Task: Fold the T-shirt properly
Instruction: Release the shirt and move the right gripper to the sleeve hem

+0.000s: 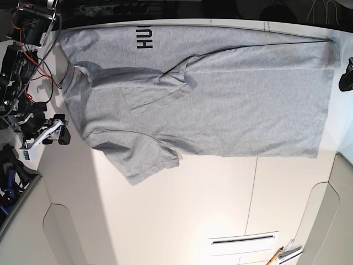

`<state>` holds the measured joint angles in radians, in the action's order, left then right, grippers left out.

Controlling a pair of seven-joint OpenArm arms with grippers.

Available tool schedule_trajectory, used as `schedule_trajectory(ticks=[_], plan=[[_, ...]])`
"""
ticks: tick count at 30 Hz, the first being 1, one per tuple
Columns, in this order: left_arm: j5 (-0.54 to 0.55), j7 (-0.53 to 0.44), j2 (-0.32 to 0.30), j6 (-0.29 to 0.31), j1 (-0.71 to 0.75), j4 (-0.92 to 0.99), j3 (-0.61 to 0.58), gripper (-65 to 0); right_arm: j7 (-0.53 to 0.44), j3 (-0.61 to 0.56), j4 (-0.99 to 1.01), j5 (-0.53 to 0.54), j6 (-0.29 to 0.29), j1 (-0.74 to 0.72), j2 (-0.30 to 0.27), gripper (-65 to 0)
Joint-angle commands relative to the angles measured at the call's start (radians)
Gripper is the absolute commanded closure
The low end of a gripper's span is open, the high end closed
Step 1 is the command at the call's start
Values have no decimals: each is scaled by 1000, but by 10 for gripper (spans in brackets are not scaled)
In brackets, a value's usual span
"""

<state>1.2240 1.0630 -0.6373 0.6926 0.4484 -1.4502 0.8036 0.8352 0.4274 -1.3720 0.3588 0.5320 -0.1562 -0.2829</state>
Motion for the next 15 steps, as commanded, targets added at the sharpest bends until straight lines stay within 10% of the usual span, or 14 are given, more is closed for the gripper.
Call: schedule_trajectory(ticks=[1,15], plan=[[22,-12,-25,6,-2,-14,10,-156,-5,4,36,32,14,-37,-26,-343],[21,-15,-25,6,-2,-14,10,-156,41,-90,294,207,52,-101,-47,-343]])
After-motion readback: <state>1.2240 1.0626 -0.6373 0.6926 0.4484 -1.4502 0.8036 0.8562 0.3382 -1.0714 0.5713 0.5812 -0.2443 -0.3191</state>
